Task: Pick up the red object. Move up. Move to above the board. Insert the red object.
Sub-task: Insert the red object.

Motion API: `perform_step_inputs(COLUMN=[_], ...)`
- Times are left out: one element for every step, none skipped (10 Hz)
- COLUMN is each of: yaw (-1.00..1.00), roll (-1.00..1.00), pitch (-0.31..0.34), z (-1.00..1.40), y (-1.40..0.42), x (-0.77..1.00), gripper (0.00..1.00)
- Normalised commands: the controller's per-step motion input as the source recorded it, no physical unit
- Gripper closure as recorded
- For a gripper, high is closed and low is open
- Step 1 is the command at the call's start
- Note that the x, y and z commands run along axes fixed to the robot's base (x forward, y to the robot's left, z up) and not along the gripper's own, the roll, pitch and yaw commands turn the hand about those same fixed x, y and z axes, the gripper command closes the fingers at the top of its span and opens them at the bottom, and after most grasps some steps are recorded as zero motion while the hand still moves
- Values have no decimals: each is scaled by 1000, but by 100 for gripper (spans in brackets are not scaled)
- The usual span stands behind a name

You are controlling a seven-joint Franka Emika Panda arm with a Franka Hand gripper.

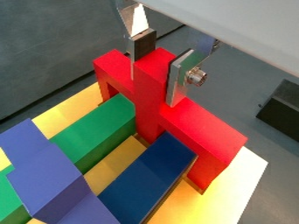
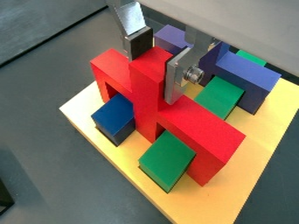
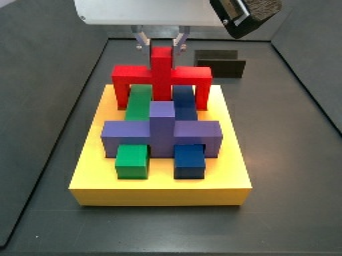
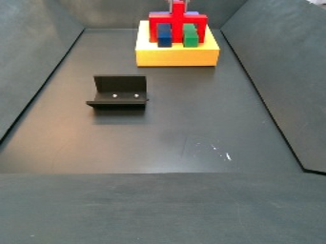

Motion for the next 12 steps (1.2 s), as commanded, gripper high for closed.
perform_step_inputs(yaw=[0, 0, -46, -34, 0, 0, 0, 0, 0, 0, 0, 0], roll=[-217, -279, -267, -226, -161, -116, -67, -90, -157, -81, 14, 101], pitch=[-4, -3, -1, -1, 0, 0, 0, -14, -134, -129, -91, -47], z=[-97, -120, -51, -97, -57, -63, -97, -160, -463, -617, -731, -751], y=[0, 0, -186, -20, -54, 40, 171, 226, 143, 6, -69, -120], x=[0, 0, 54, 11, 109, 34, 11, 20, 0, 0, -9, 0], gripper=[100, 100, 100, 100, 100, 100, 100, 100, 100, 100, 100, 100])
